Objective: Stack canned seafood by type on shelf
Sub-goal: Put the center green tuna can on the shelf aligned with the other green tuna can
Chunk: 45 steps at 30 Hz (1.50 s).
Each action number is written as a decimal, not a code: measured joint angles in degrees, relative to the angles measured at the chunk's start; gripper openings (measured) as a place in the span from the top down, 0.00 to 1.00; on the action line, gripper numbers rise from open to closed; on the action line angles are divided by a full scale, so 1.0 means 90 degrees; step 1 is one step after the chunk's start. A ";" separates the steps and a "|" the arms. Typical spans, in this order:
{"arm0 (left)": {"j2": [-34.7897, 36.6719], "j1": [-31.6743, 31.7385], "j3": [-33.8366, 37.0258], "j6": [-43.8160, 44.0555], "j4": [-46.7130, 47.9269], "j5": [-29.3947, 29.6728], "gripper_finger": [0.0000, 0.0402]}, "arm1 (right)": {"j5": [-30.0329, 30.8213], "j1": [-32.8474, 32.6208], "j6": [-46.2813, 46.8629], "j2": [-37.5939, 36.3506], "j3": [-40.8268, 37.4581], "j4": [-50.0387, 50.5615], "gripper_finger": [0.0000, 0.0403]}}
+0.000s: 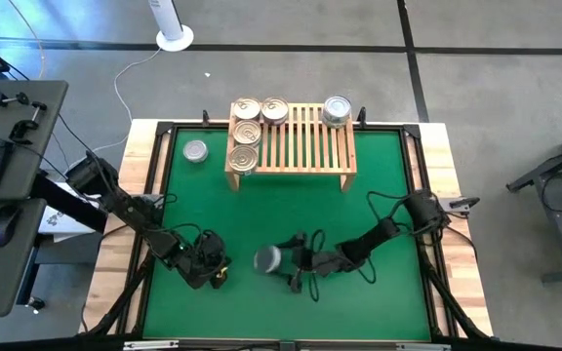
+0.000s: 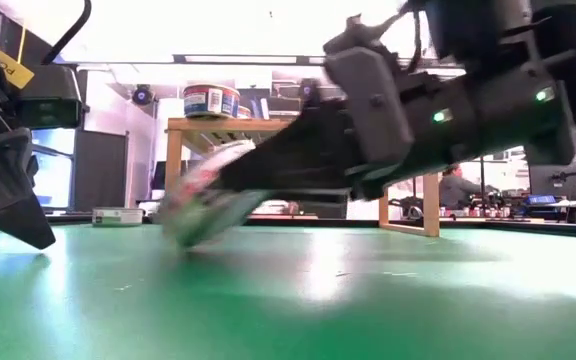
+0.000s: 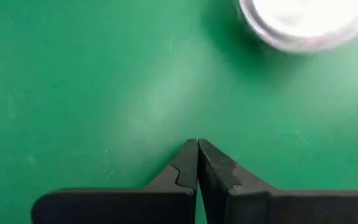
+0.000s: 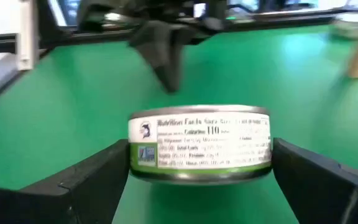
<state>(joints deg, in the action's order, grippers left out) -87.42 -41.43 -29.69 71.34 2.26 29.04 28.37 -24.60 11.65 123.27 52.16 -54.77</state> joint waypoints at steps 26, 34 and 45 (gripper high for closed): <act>-0.1472 0.0886 -0.0012 -0.1680 -0.3134 -0.0071 1.00 | -0.0700 0.0250 -0.0090 -0.0814 0.0548 0.3402 0.04; -0.1530 0.1060 -0.0015 -0.1951 -0.3325 -0.0193 1.00 | -0.0984 0.0357 -0.0227 -0.0698 0.0698 0.3418 0.03; -0.1540 0.1163 0.0010 -0.2275 -0.3513 -0.0238 1.00 | -0.0788 0.0359 -0.0616 -0.0241 0.0719 0.2663 0.03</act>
<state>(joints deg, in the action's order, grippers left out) -101.27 -30.96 -29.61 50.87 -29.36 26.90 21.28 -21.37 6.11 121.10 58.63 -30.81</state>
